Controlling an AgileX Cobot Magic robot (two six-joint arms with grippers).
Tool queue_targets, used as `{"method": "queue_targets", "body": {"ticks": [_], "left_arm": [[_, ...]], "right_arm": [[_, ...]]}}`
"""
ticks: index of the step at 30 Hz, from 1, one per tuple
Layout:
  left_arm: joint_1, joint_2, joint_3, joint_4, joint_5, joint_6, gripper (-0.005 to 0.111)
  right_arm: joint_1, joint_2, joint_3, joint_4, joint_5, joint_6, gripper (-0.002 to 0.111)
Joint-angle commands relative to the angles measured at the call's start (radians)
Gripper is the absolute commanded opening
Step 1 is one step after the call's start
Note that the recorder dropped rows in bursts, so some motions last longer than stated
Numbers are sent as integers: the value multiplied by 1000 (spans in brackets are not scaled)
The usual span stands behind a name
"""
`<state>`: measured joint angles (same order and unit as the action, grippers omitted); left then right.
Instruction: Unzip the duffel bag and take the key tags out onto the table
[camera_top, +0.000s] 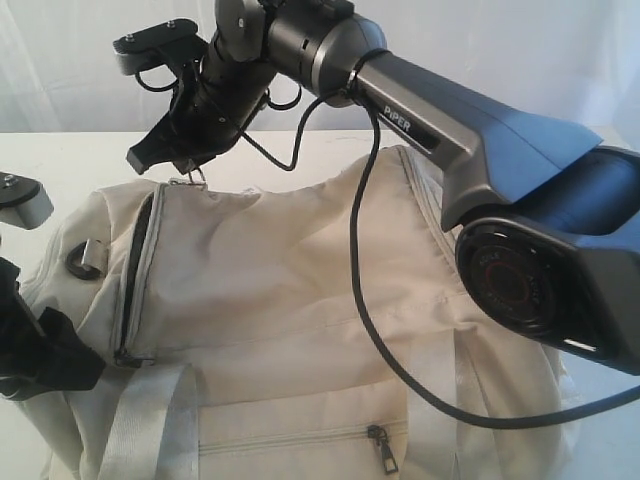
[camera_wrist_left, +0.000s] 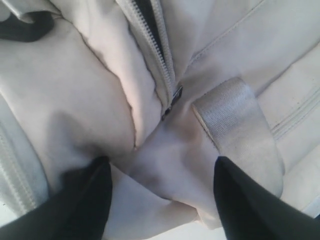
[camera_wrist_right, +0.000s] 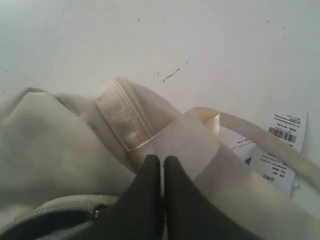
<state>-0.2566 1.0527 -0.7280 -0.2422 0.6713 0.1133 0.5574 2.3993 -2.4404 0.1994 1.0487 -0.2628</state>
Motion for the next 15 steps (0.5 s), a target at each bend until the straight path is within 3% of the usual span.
{"method": "queue_targets", "body": {"ticks": [1, 12, 15], "left_arm": [[3, -5, 9, -13, 1, 3, 63], [3, -5, 9, -19, 1, 5, 63], [3, -5, 9, -19, 1, 5, 63]], "right_arm": [[-10, -13, -2, -24, 39, 4, 0], [-10, 13, -2, -24, 77, 4, 0], [-10, 15, -2, -24, 79, 4, 6]]}}
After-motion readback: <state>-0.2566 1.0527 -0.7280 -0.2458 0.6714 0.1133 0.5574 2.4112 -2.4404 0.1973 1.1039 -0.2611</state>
